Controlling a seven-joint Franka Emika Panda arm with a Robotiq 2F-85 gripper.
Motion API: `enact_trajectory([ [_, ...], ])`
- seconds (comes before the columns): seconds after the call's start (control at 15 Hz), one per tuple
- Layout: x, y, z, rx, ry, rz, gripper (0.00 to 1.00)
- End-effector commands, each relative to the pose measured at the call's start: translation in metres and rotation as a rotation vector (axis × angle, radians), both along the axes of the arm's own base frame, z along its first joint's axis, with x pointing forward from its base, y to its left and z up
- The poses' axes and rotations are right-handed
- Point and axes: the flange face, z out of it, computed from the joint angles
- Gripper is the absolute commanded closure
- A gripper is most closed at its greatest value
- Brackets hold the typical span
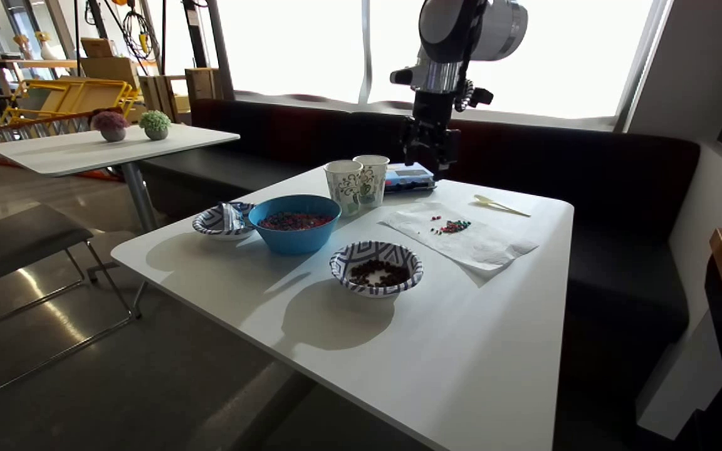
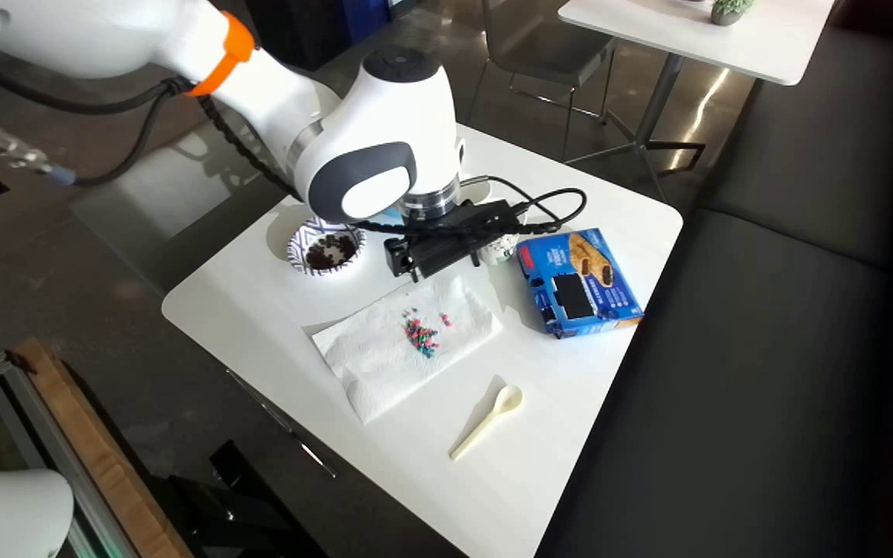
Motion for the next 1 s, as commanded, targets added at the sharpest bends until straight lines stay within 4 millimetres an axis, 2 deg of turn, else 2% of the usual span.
enact_trajectory([
  [0.0,-0.064,0.032,-0.012,0.030,0.113,0.083,0.00],
  [0.07,-0.031,0.015,-0.012,0.009,0.054,0.027,0.00],
  [0.2,-0.052,0.030,-0.020,0.028,0.094,0.055,0.00],
  [0.4,-0.057,0.033,-0.016,0.029,0.097,0.064,0.00],
  [0.67,-0.076,0.047,-0.027,-0.160,-0.004,0.147,0.00],
  [0.93,-0.104,0.059,-0.031,-0.230,-0.091,0.139,0.00],
])
